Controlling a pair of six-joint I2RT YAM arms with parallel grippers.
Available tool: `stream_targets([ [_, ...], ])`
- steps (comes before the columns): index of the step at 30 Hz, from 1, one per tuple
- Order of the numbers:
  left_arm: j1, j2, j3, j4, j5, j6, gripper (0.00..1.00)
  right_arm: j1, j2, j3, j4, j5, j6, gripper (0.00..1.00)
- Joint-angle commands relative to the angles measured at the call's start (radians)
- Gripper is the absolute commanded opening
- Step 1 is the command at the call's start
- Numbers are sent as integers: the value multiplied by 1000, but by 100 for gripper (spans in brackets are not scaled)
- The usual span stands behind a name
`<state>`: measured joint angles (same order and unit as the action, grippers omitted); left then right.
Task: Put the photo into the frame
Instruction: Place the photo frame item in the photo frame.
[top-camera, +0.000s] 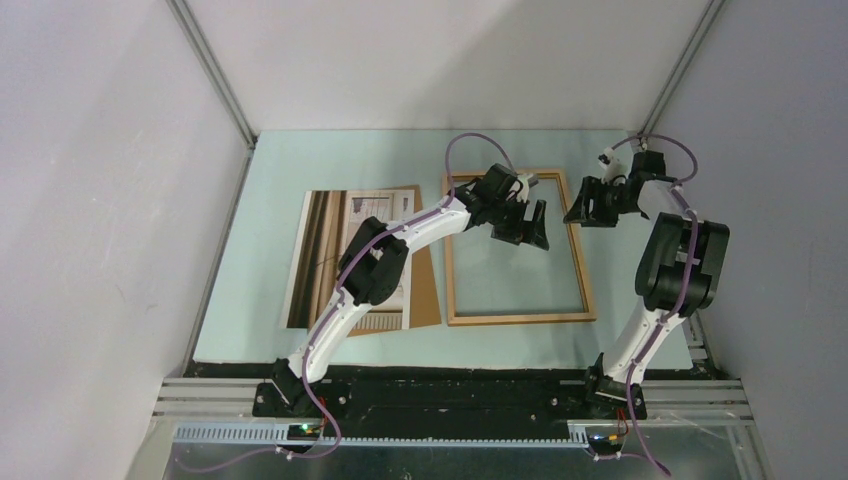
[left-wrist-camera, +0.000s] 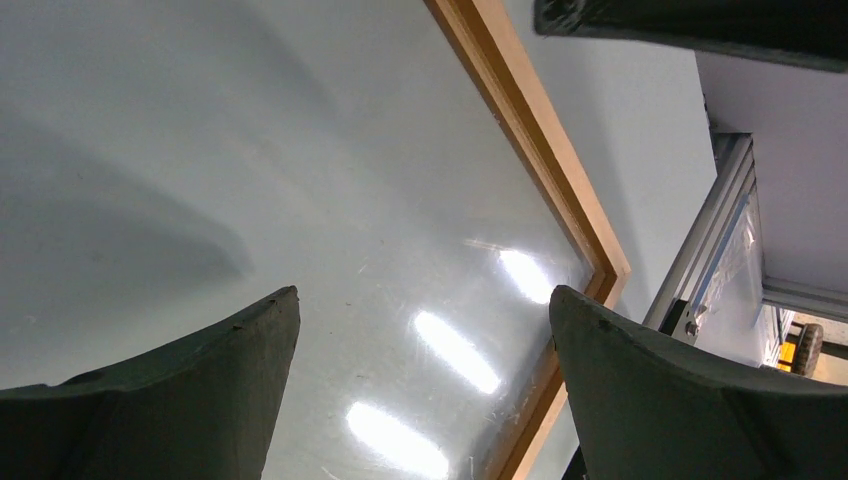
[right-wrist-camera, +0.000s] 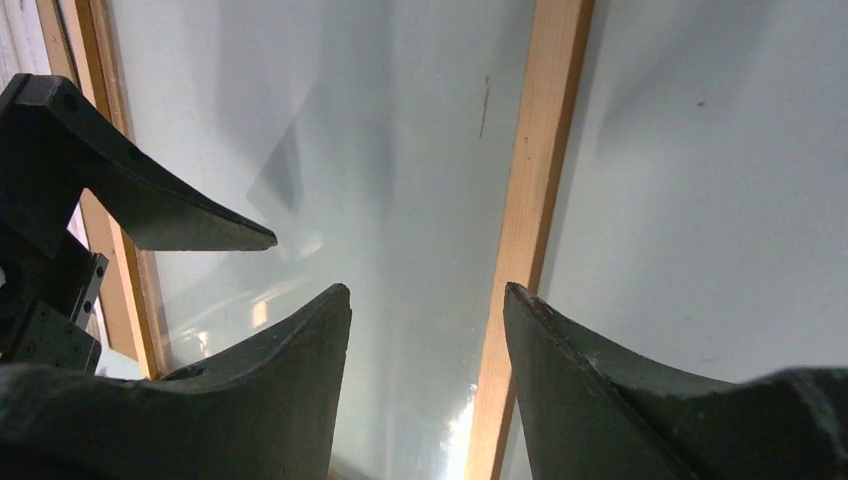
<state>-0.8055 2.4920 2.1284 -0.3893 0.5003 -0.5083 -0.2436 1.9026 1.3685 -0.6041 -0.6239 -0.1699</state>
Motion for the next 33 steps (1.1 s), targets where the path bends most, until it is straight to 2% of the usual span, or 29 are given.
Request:
stream_targets([
  [1, 9, -1, 21, 11, 2, -4, 99, -10, -69, 40, -20, 21, -37, 62],
  [11, 8, -36, 24, -1, 2, 8, 100, -20, -119, -3, -12, 45, -46, 62],
  [21, 11, -136, 4, -41, -13, 60, 100, -18, -135, -90, 25, 100, -63, 61],
  [33, 20, -383, -235, -57, -124, 230, 100, -9, -83, -144, 52, 140, -71, 60],
])
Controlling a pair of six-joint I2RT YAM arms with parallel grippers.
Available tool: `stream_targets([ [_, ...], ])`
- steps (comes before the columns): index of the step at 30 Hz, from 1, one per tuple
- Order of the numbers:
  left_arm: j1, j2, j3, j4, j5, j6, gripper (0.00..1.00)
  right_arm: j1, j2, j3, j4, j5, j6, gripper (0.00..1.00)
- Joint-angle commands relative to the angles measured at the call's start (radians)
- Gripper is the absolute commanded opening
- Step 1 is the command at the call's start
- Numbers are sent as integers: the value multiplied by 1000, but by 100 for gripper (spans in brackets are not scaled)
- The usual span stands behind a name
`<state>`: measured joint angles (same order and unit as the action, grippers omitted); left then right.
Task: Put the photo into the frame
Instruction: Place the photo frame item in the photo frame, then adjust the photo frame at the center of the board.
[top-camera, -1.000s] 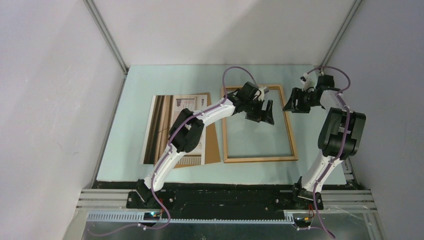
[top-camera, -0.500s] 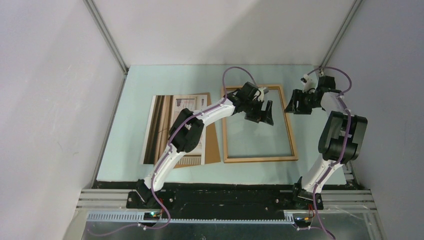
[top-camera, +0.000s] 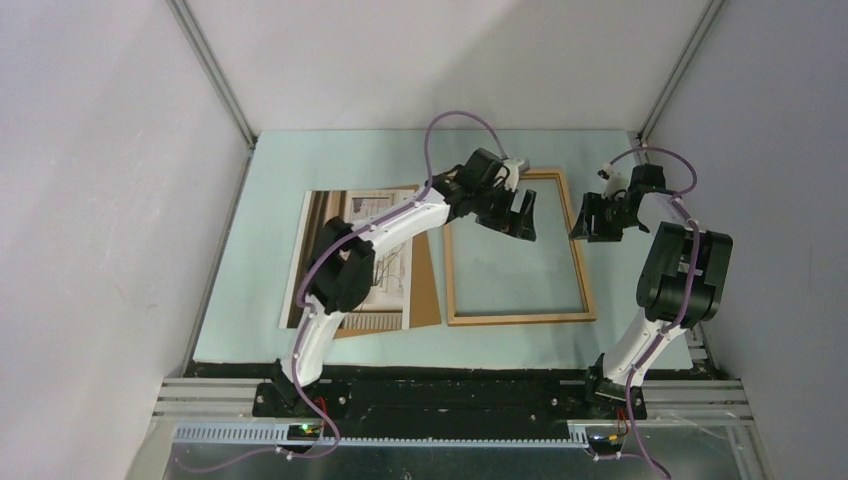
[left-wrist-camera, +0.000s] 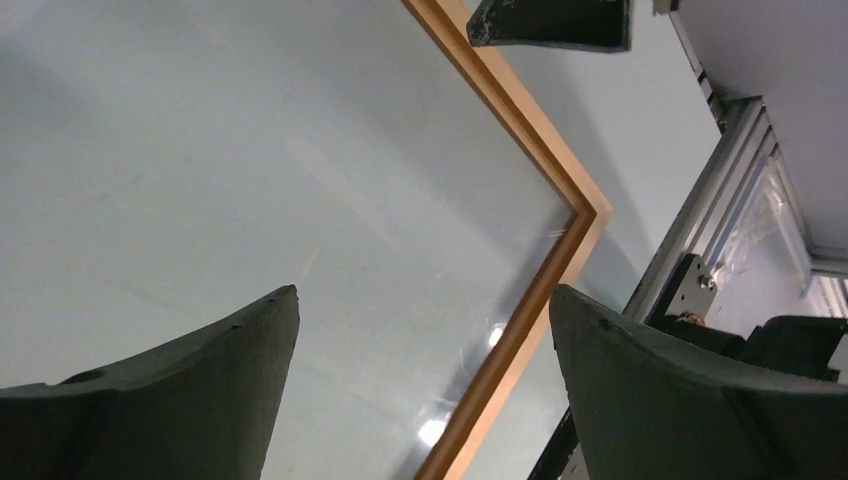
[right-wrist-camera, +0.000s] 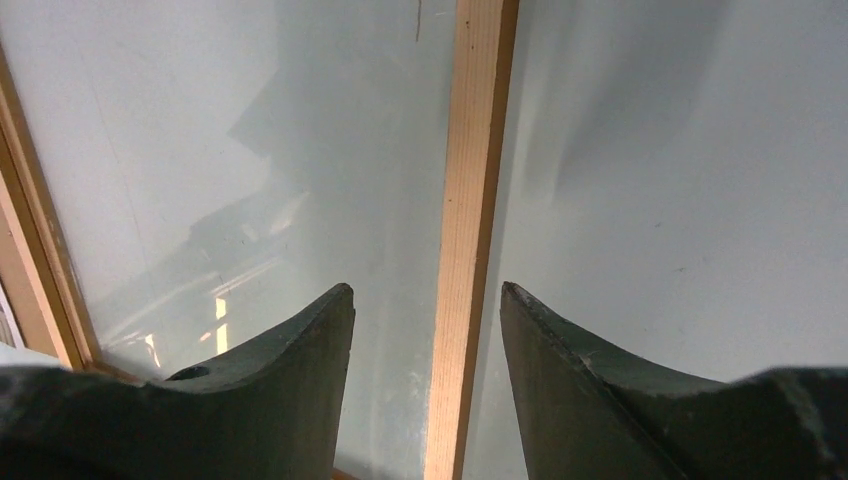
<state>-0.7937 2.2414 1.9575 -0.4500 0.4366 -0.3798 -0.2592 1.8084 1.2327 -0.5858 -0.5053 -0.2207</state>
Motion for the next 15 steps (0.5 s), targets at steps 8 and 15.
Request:
stream_targets([
  [8, 31, -314, -275, 1, -183, 225, 100, 26, 51, -9, 51, 70, -13, 53],
  [15, 69, -465, -442, 0, -246, 282, 100, 37, 60, -7, 50, 104, -13, 46],
])
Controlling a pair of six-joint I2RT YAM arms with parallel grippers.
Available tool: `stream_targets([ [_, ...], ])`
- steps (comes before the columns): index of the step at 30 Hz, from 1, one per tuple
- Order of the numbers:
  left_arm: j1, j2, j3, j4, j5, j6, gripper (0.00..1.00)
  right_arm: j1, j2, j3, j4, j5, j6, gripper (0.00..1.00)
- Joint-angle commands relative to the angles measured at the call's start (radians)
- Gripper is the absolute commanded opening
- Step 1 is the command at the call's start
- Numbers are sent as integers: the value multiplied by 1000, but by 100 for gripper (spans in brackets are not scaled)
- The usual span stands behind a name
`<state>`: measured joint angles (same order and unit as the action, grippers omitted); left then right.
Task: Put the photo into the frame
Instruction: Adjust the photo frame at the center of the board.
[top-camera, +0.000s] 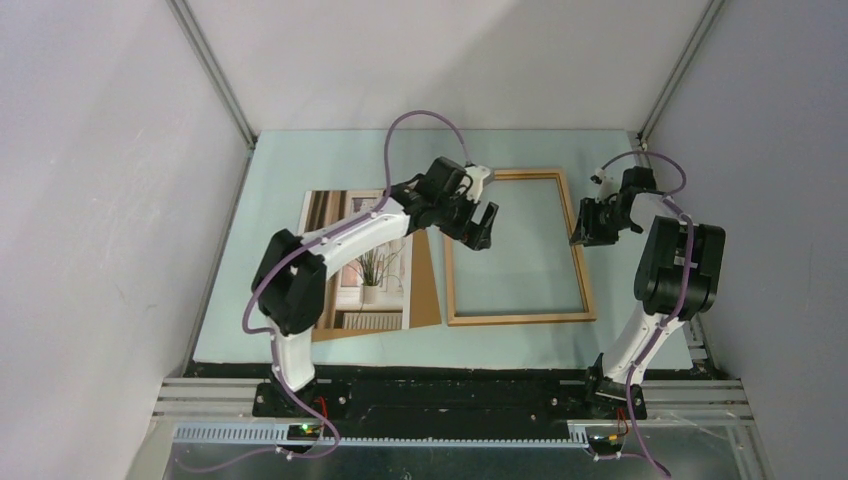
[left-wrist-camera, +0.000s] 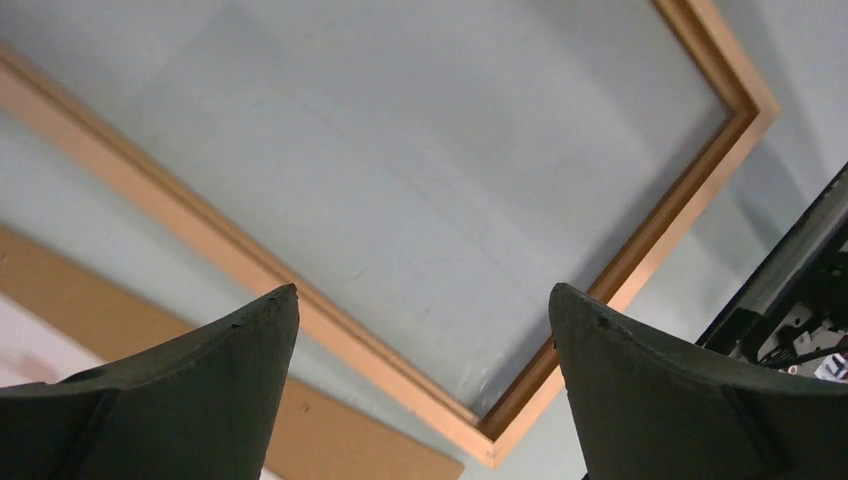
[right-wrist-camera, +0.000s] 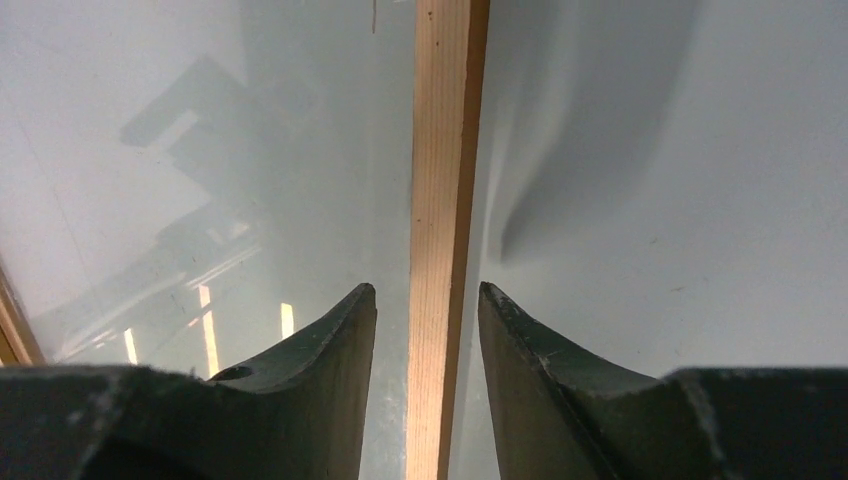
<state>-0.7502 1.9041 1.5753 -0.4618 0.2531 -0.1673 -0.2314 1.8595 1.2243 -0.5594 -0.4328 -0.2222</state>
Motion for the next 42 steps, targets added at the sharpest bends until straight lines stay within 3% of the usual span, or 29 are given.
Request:
stream_targets([
  [1, 34, -138, -71, 13, -65, 72, 100, 11, 11, 1, 23, 36, -11, 46],
  [17, 189, -371, -296, 11, -137, 153, 100, -15, 40, 24, 22, 59, 50, 12],
  [26, 260, -442, -382, 13, -154, 166, 100, -48, 44, 33, 25, 52, 63, 4],
  [42, 367, -526, -507, 13, -185, 166, 100, -73, 44, 36, 26, 43, 63, 5],
])
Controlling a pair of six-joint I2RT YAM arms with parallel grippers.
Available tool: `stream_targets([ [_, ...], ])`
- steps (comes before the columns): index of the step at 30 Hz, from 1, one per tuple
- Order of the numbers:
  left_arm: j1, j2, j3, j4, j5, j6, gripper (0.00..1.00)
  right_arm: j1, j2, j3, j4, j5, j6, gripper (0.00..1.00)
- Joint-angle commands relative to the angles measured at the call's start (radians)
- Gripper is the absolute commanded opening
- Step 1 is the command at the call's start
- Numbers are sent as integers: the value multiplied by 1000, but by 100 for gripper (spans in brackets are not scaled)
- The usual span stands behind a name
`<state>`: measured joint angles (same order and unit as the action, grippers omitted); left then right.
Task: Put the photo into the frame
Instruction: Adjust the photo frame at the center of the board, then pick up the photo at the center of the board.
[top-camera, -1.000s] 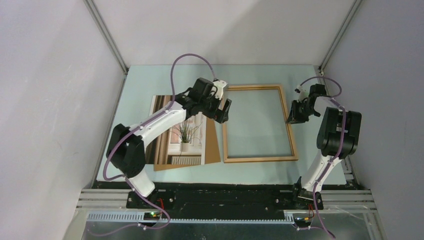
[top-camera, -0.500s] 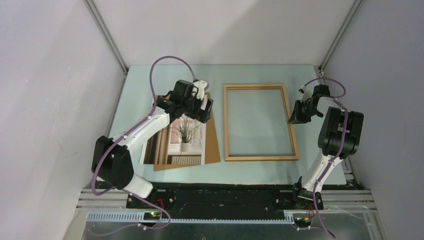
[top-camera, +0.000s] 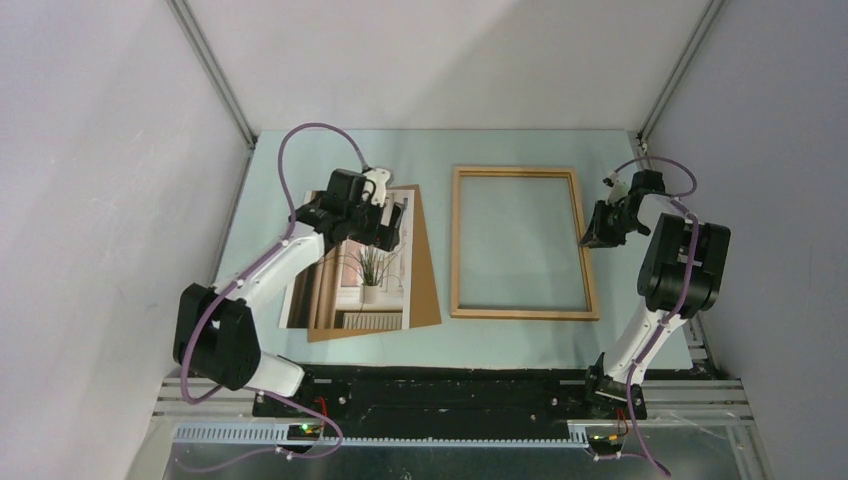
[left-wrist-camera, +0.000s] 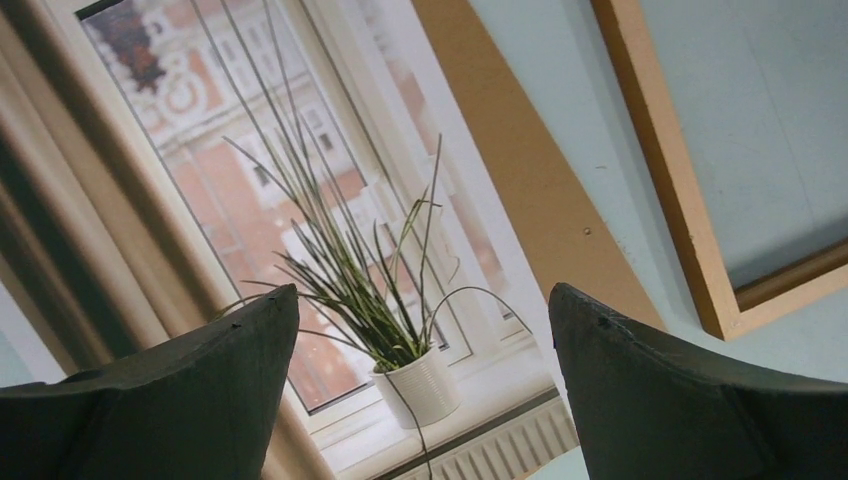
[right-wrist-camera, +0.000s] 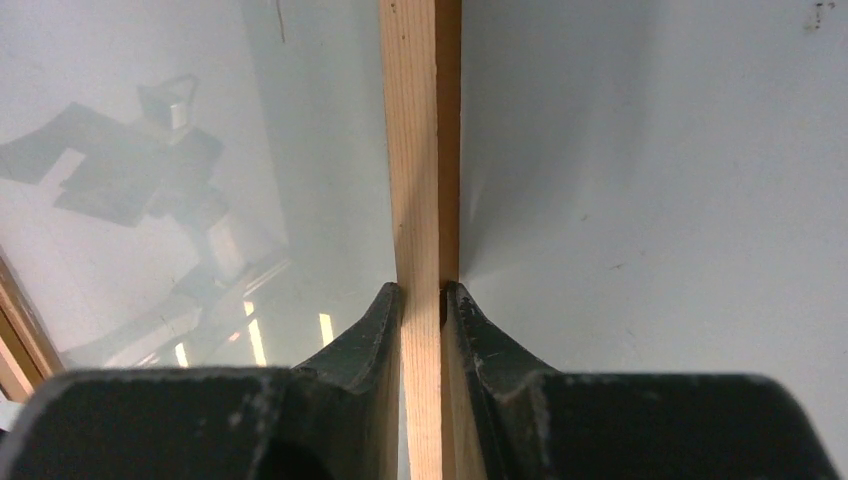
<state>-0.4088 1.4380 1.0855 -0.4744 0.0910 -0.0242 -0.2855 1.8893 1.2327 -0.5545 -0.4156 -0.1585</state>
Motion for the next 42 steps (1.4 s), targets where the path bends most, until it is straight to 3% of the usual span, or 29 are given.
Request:
stream_targets([
  [1, 33, -63, -25, 26, -29, 23, 100, -20, 14, 27, 22, 25, -2, 5],
  [6, 72, -70, -46, 26, -63, 44, 100, -18, 14, 27, 9, 17, -4, 18],
  [11, 133, -70, -64, 26, -68, 60, 100, -11, -3, 27, 4, 9, -1, 41],
  [19, 222, -54, -93, 26, -82, 63, 100, 39, -111, 27, 21, 33, -2, 70],
  [27, 344, -21, -107, 15, -68, 69, 100, 176, -232, 27, 61, 44, -12, 81],
  [33, 445, 0, -100, -7, -53, 71, 100, 353, -272, 27, 103, 27, -16, 84],
  [42, 575, 72, -81, -32, -17, 73, 100, 624, -172, 118, 129, 58, 1, 87],
])
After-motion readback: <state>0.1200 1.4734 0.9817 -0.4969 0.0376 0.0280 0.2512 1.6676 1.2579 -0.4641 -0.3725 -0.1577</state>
